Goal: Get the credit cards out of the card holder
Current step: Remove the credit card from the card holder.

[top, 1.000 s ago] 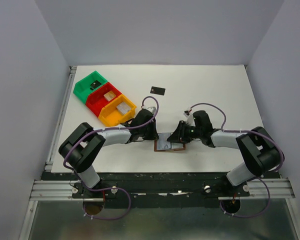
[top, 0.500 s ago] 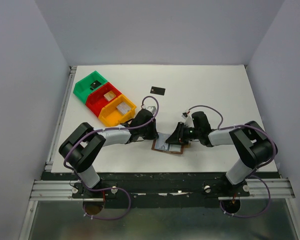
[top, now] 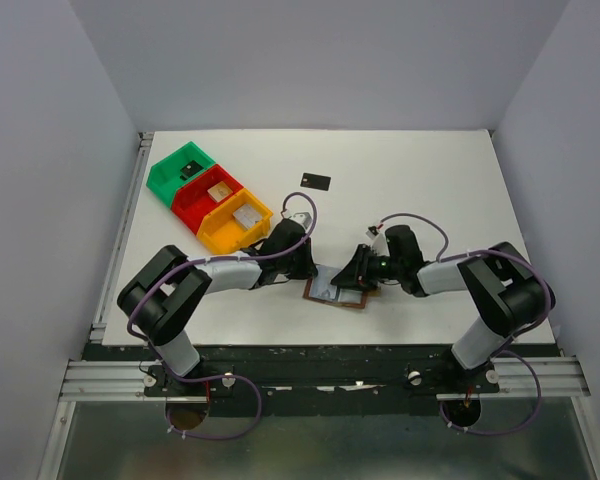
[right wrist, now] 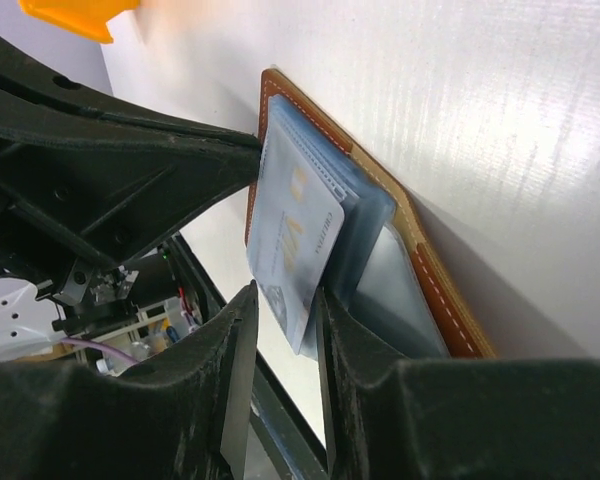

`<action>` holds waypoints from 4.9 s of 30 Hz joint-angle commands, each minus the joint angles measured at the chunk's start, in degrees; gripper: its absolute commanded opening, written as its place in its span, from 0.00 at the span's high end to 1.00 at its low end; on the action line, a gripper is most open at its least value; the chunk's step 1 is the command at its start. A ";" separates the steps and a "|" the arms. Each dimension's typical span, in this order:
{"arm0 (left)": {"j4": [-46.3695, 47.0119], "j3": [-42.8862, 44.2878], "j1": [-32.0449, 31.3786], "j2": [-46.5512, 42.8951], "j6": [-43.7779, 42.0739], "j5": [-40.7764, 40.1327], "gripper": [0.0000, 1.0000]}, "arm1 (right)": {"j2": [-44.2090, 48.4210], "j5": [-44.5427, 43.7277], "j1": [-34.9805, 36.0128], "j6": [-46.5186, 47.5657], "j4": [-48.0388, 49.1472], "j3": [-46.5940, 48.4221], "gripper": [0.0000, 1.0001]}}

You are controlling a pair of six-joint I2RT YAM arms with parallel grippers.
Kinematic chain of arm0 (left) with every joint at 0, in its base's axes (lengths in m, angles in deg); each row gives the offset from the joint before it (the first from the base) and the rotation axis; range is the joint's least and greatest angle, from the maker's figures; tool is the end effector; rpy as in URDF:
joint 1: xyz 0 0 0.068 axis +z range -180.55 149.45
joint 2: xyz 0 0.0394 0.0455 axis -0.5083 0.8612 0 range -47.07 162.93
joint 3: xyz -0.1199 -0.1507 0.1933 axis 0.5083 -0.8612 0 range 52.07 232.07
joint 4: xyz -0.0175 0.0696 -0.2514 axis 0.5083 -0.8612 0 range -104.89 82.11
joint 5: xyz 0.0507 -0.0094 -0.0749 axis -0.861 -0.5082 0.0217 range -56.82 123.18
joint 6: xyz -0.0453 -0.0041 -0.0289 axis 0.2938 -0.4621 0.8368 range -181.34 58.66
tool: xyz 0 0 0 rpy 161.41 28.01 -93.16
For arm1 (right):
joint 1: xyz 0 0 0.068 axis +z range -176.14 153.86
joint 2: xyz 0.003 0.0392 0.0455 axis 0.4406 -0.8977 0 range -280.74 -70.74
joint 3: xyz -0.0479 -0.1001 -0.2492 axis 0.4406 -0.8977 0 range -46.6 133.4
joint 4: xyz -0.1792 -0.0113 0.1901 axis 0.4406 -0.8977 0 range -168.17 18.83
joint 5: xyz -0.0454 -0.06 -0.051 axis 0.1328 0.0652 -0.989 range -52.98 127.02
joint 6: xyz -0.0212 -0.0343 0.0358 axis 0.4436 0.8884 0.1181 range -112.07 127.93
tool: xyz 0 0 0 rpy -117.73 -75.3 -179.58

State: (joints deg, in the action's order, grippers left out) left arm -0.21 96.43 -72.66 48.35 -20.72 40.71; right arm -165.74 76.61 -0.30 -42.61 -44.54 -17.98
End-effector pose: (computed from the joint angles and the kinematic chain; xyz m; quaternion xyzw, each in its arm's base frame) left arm 0.2381 -0.2214 0.1485 0.0379 0.9160 -0.3062 0.2565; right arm 0.2368 0.1400 0.1112 0.0417 0.8630 0.4880 0.1244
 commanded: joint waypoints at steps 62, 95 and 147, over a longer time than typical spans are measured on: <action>-0.57 -1.47 -1.40 2.32 0.51 2.75 1.00 | -0.36 4.35 -4.40 -3.95 10.54 -2.70 0.73; -0.47 -1.29 -2.45 2.41 0.07 1.70 1.00 | -4.58 6.99 -1.59 -8.17 18.72 -0.93 0.79; -3.46 -1.82 -0.43 3.37 2.71 -0.41 1.00 | 10.80 3.30 -5.54 7.30 -10.20 0.47 0.84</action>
State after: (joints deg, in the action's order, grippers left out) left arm 2.13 95.71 -73.36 49.49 -17.11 41.85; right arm -156.43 79.91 -5.28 -36.36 -54.53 -18.53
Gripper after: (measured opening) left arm 0.026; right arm 0.171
